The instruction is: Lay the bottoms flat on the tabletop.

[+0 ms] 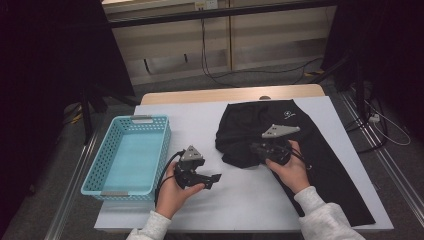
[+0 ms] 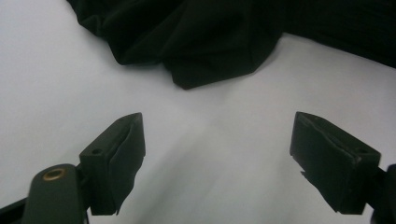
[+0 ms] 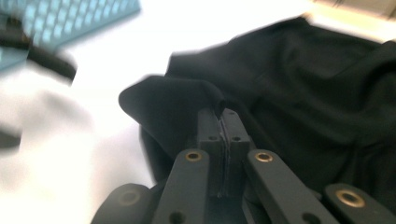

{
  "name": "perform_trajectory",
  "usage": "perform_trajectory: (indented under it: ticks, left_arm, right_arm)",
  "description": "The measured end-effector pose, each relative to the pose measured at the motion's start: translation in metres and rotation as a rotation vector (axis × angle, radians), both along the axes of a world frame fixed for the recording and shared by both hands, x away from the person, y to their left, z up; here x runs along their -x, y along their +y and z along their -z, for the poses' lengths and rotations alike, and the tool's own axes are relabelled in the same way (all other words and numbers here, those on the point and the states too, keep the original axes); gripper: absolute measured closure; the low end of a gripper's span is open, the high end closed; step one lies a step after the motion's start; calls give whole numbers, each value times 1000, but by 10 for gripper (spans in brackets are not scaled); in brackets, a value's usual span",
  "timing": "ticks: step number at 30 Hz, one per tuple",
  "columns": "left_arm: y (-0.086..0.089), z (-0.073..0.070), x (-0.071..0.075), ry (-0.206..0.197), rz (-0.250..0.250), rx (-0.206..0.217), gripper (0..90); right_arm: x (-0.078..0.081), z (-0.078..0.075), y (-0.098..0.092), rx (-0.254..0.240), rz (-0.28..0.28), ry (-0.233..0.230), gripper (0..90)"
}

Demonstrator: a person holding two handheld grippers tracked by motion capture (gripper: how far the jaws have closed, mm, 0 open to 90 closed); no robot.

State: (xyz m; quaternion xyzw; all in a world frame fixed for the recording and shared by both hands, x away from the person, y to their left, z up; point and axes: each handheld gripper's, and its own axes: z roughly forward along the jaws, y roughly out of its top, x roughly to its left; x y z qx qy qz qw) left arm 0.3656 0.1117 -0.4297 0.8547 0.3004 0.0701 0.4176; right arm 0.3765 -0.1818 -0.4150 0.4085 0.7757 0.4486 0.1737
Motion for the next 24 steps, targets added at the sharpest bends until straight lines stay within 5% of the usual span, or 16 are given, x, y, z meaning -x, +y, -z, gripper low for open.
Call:
perform_trajectory:
  ticks: [2, 11, 16, 24]
  left_arm:
    - [-1, 0, -2, -5, -4, 3, 187]
    - [-11, 8, -14, -46, -2, -26, 266]
    - [-19, 13, -23, -102, 19, -40, 328]
    - [-43, 25, -40, -119, 78, -83, 457]
  right_arm:
    - [-2, -1, -3, -24, 16, -3, 898]
    - [-18, 10, -16, 16, 107, 7, 897]
    - [-17, 12, -15, 14, 93, 19, 897]
    - [-10, 10, -12, 17, 71, 17, 896]
